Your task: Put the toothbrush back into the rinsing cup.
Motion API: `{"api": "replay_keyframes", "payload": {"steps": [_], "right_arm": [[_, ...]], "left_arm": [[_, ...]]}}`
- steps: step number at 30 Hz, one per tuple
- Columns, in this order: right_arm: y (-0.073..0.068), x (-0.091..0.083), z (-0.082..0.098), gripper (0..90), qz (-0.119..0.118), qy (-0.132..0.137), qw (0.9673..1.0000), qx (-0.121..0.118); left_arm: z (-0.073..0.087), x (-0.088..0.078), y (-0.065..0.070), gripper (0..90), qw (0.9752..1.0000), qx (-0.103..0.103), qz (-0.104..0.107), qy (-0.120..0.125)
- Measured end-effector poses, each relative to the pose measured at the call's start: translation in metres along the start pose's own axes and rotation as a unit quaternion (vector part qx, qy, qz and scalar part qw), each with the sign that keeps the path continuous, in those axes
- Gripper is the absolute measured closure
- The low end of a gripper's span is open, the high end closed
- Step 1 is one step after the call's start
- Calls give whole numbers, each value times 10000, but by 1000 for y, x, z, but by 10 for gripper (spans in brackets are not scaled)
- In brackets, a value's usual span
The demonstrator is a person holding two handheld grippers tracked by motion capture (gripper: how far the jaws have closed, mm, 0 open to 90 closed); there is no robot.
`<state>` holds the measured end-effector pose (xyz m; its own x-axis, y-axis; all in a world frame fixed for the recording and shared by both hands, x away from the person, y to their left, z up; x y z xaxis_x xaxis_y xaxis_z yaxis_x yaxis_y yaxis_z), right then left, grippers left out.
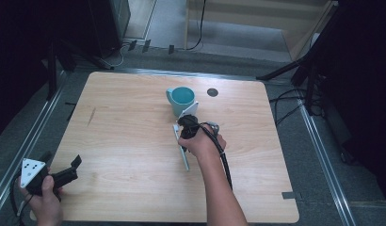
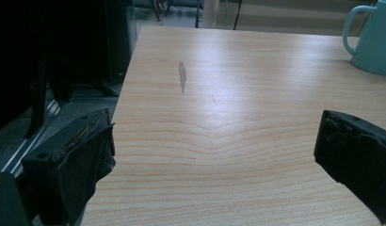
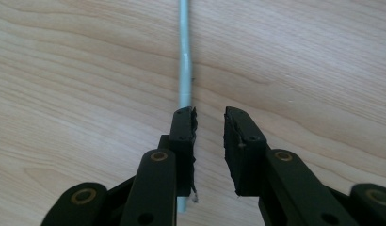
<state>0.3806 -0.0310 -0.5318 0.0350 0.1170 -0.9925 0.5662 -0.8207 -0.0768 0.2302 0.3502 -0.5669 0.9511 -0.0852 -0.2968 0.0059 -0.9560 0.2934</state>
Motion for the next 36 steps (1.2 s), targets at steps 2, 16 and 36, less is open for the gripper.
{"api": "replay_keyframes", "payload": {"steps": [2,16,36], "right_arm": [[-4,2,-1,738,-46,-47,10000,-32],[-15,16,-8,795,60,-247,9996,-107],[-19,26,-13,848,239,-315,9992,-113]], "left_arm": [[0,0,0,0,10000,-18,2,6],[0,0,-1,0,10000,-9,6,-5],[0,0,-1,0,10000,-16,14,-2]]}}
Point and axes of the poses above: each handheld gripper's, and its own axes: x roughly forward along the jaws, z roughly out of its underside, y roughly to its right, the point moved 5 cm from there along x, roughly forward along the jaws, and after that the axes turned 12 degrees about -x, right-handed, at the moved point
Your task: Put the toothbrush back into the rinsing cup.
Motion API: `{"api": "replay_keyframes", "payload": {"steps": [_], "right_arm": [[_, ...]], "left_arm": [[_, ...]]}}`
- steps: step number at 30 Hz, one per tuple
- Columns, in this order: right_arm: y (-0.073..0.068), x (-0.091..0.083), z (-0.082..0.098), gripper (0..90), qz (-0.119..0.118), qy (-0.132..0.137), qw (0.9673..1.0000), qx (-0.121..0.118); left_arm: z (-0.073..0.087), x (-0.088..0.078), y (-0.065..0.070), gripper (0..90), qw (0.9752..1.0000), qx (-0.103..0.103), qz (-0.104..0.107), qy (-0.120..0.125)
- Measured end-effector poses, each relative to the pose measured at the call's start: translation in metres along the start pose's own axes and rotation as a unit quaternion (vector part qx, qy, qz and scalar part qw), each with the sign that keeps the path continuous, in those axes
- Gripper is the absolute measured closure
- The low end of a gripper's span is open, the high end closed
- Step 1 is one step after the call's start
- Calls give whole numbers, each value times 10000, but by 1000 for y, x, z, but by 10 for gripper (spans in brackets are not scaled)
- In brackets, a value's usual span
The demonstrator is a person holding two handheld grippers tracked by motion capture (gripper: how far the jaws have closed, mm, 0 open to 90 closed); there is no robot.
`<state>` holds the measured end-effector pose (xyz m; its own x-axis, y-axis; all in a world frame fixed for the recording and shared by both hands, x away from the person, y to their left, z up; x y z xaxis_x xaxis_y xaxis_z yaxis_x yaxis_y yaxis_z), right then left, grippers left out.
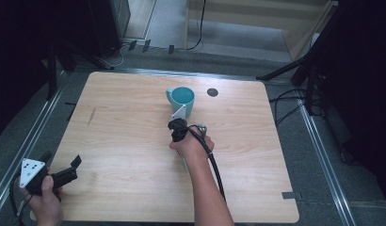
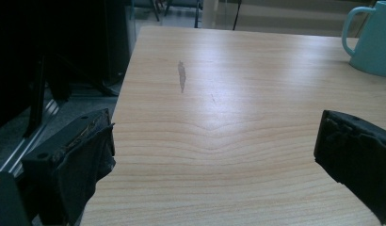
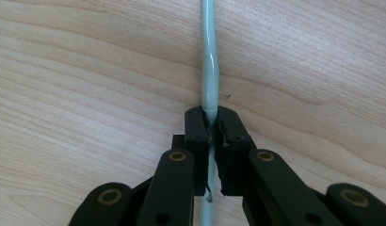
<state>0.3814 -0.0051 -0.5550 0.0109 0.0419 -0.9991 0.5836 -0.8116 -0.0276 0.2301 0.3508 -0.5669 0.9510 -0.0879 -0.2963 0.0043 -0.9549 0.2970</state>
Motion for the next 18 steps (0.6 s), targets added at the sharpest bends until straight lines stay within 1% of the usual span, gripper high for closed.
{"api": "replay_keyframes", "payload": {"steps": [1,2,5,10,13,17,18], "right_arm": [[0,-1,0,848,-25,3,10000,23],[1,-1,0,849,-28,28,10000,-8],[2,-5,-1,849,-62,75,9999,74],[5,-14,-3,850,-41,234,9997,96],[5,-20,-4,850,-97,324,9993,133],[5,-25,-5,850,-91,368,9992,125],[4,-28,-6,850,-125,398,9990,125]], "left_arm": [[0,0,0,0,10000,-1,0,3],[0,0,0,0,10000,0,1,4],[0,0,0,0,10000,4,-2,4],[0,0,0,0,10000,10,-3,9],[0,0,1,0,10000,10,-8,0],[0,0,0,0,10000,18,-10,8],[0,0,1,0,10000,10,-12,8]]}}
Point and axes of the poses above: each handheld gripper's, and its own axes: x roughly forward along the jaws, z roughly out of its underside, y roughly to its right, the point moved 5 cm from there along x, roughly forward along the jaws, and after that the axes turned 12 degrees about -x, right-handed, at the moved point
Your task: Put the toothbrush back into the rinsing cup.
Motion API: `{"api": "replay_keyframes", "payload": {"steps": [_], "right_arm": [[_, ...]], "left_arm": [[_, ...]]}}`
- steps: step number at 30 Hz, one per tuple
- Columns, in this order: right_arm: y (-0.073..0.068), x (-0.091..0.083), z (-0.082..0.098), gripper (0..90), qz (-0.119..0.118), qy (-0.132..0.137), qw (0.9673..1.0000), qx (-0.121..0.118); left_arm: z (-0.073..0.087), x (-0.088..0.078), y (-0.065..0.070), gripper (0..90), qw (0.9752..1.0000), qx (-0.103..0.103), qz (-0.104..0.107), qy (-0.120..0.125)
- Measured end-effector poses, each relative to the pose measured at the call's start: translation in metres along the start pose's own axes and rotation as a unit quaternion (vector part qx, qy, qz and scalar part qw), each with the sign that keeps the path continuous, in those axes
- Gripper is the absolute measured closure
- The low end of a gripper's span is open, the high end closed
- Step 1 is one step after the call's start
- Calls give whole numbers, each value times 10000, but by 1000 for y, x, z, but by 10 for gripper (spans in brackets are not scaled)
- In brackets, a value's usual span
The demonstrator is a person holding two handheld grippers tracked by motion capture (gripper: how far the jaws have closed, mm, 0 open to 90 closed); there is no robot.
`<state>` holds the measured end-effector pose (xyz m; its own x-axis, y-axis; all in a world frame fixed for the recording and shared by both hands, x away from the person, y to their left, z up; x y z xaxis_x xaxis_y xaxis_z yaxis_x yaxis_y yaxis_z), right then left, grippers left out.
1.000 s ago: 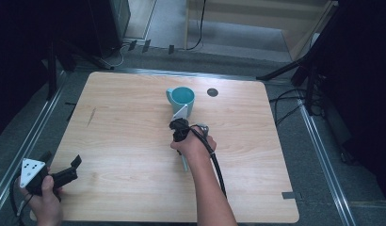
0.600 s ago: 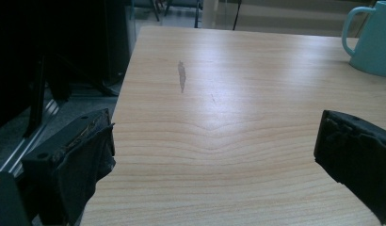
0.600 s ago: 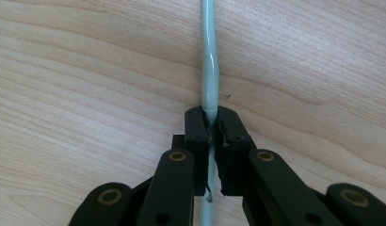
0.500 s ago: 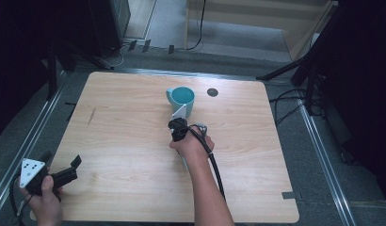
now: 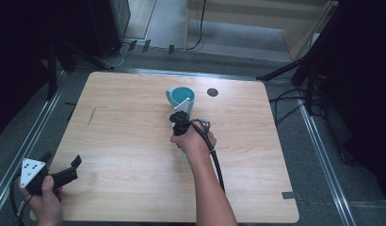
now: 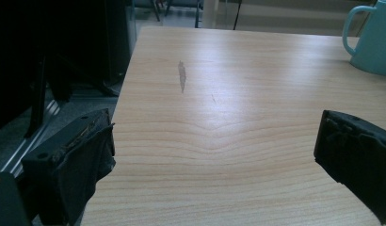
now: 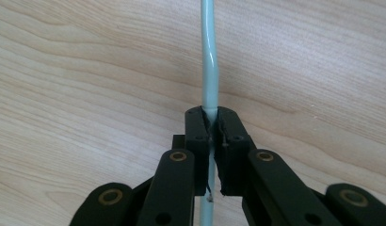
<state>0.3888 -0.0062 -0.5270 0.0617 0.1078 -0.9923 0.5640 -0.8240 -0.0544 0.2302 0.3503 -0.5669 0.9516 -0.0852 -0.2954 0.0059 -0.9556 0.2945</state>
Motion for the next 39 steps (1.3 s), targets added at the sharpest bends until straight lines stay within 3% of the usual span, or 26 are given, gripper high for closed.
{"api": "replay_keyframes", "payload": {"steps": [14,23,28,32,39], "right_arm": [[-7,-30,-13,850,28,134,9999,9],[-7,-63,-23,850,3,309,9995,45],[-4,-83,-29,850,20,536,9985,136],[0,-97,-34,850,109,881,9959,164],[7,-116,-42,850,173,1636,9857,355]], "left_arm": [[0,0,0,0,10000,-1,-8,-1],[0,0,0,0,10000,-11,-11,5],[0,0,-1,0,10000,-17,-3,4],[0,0,-1,0,10000,-16,-6,0],[0,0,-1,0,10000,-27,-5,7]]}}
Point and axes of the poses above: each handheld gripper's, and its own axes: x roughly forward along the jaws, z roughly out of its underside, y roughly to its right, the point moved 5 cm from there along x, roughly forward along the jaws, and after that the axes turned 12 degrees about -x, right-handed, at the moved point
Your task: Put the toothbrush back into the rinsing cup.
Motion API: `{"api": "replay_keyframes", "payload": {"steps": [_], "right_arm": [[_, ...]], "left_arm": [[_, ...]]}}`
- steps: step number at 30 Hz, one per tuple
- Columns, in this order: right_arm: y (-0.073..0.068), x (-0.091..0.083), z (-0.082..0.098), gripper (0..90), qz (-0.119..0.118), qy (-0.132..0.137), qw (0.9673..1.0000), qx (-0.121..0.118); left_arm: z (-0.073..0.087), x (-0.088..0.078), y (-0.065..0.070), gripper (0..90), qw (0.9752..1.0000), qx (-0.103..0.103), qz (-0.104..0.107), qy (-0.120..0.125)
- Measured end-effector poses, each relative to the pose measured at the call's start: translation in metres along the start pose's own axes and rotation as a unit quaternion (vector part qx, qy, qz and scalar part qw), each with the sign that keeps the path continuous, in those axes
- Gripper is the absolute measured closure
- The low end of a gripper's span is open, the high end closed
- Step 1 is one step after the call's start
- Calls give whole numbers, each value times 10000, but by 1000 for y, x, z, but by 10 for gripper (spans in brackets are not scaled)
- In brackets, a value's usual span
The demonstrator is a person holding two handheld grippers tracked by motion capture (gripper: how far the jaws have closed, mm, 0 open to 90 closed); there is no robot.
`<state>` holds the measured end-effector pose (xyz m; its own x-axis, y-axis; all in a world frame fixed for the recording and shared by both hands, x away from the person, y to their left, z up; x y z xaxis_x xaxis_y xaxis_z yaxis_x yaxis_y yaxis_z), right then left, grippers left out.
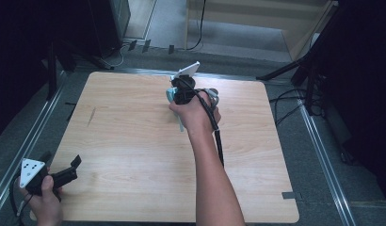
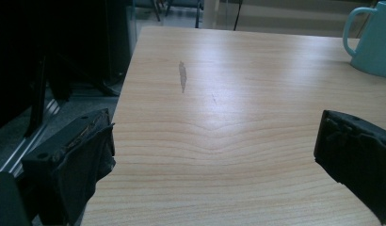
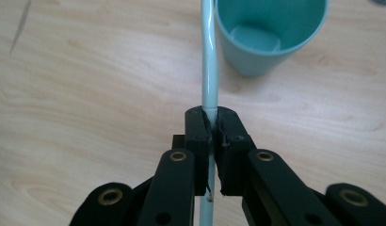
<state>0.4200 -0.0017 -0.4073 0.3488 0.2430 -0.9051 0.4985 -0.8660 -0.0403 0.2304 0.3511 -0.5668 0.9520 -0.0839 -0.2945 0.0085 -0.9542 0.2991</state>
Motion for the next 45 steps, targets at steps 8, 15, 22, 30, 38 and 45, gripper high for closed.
{"api": "replay_keyframes", "payload": {"steps": [8,15,22,30,38,45], "right_arm": [[6,-16,-14,850,317,1100,9934,-48],[8,-23,-23,850,525,1961,9792,-12],[11,-23,-29,850,721,2794,9575,-20],[21,-1,-30,850,905,3261,9409,-109],[41,30,-28,849,980,3196,9424,-90],[53,48,-27,849,876,3261,9411,172]], "left_arm": [[0,0,0,0,10000,-15,-4,0],[0,0,0,0,10000,-20,5,8],[0,0,0,0,10000,-29,20,2],[0,-1,-1,0,10000,-44,28,18],[0,-1,-1,0,10000,-65,50,17],[0,-1,-1,0,9999,-84,68,38]]}}
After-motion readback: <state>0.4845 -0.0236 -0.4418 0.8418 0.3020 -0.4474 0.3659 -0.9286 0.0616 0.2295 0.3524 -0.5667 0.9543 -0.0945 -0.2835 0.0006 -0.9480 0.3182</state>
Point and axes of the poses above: each handheld gripper's, and its own axes: x roughly forward along the jaws, z roughly out of its underside, y roughly to its right, the point moved 5 cm from there along x, roughly forward along the jaws, and after that the axes turned 12 degrees about -x, right-handed, at the moved point
